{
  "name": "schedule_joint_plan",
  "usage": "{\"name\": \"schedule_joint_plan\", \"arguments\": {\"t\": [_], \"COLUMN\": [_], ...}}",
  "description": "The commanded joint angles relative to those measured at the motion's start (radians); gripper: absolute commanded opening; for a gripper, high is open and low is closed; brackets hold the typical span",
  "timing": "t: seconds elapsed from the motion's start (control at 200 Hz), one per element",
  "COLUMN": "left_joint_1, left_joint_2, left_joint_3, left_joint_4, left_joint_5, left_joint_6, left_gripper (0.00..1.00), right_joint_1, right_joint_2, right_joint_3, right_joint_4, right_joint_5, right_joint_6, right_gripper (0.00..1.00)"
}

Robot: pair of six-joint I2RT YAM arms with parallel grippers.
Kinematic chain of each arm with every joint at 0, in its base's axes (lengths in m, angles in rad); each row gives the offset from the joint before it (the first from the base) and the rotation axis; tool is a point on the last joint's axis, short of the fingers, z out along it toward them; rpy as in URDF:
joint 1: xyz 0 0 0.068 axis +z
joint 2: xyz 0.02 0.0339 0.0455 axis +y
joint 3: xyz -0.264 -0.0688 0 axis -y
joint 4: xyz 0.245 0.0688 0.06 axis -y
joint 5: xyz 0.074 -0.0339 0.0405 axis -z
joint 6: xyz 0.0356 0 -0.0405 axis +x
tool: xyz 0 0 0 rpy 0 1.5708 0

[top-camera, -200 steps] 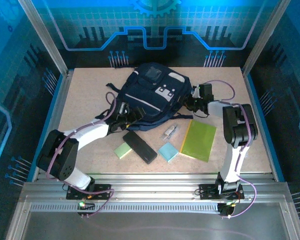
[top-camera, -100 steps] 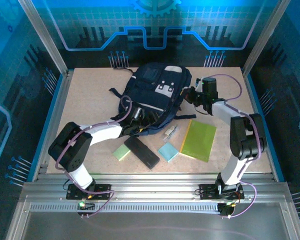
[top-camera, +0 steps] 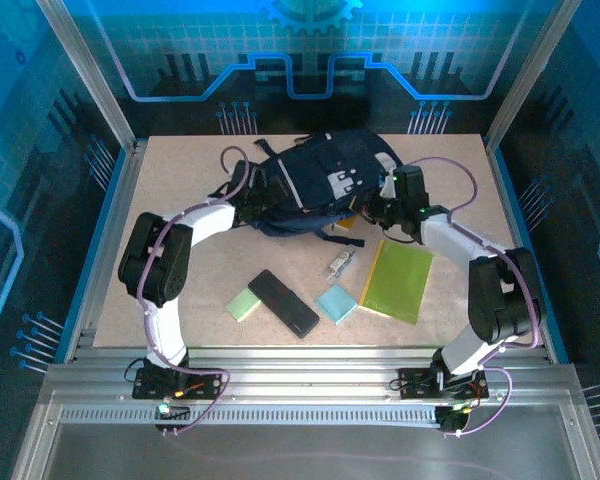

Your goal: Pack the student bag

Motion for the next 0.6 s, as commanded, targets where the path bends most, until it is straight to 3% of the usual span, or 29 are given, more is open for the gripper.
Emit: {"name": "schedule_joint_plan", "arguments": {"t": [0.0,0.235,0.35,0.595], "left_joint_1": [0.032,0.034,0.011,-0.114], "left_joint_2": [-0.006,-0.167,-0.311,-0.493], "left_joint_3": [0.097,0.132,0.031,-0.194], "left_joint_4": [-0.09,-0.311,-0.325,-0.239], "left_joint_5": [-0.035,0.056,0.1,0.058], "left_joint_6": [0.143,0.254,0.243,0.144], "left_gripper": [0.97,0.96,0.95,0.86], "right_joint_1": [0.052,0.107,0.114,0.146], "right_joint_2": [-0.01,0.094,0.131,0.204], "right_joint_3": [0.053,0.136,0.148,0.257], "right_joint_4": [0.007,0.076,0.116,0.116], "right_joint_5": [-0.013,0.13,0.191,0.233], "right_joint_6": [0.069,0.296,0.398,0.479], "right_gripper": [0.0,0.0,0.0,0.0]}}
